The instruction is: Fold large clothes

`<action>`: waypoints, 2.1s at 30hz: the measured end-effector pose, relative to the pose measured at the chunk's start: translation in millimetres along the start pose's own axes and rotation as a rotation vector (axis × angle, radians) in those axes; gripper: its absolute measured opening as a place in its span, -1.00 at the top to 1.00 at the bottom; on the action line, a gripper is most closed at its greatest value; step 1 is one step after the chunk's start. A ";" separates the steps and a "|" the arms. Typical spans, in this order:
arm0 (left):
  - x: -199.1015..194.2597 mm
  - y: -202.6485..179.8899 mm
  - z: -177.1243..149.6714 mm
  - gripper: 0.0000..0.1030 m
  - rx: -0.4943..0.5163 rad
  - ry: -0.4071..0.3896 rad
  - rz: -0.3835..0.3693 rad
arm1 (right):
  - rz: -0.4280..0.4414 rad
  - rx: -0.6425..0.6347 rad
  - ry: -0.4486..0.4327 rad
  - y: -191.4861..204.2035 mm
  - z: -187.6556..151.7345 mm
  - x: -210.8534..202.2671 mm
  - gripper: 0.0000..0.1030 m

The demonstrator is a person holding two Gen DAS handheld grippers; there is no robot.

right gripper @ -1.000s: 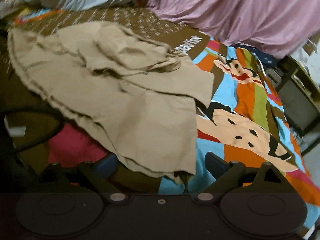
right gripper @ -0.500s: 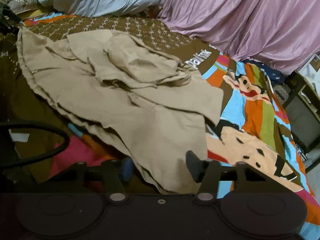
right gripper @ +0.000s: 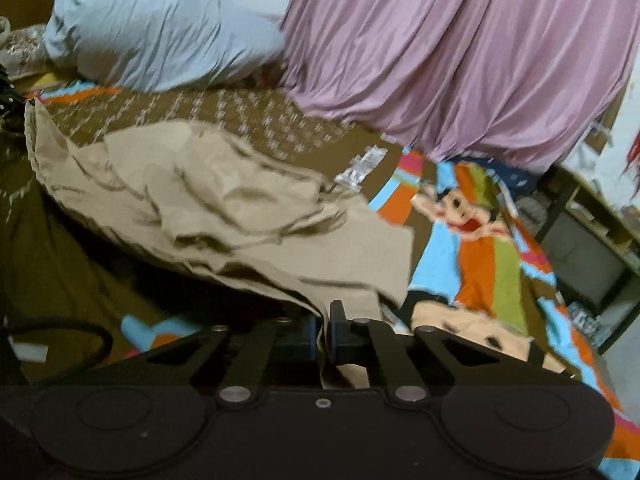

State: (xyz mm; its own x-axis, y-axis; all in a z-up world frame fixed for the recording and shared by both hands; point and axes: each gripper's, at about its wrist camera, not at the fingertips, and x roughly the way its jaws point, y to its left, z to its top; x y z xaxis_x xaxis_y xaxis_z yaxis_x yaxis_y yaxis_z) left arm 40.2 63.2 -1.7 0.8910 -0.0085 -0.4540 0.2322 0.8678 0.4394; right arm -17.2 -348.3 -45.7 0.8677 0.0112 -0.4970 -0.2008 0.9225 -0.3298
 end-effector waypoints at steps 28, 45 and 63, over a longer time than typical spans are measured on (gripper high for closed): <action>184.5 21.1 100.7 0.93 -0.103 0.085 -0.010 | -0.166 -0.016 0.016 -60.5 87.5 127.7 0.92; 283.2 29.3 42.0 -0.65 -0.386 0.355 -0.205 | -0.074 0.127 0.252 -65.6 35.0 255.3 -0.06; 192.6 88.3 -52.3 -0.63 -0.790 0.411 -0.223 | 0.061 0.653 0.188 -108.9 -23.9 134.3 -0.21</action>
State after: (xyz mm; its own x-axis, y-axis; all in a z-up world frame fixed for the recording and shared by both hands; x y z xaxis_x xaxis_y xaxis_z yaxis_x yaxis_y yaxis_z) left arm 211.8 164.1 -90.9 0.6137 -0.1707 -0.7708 -0.0867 0.9559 -0.2807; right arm 110.4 -456.5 -95.7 0.7581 0.0581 -0.6495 0.1197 0.9667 0.2263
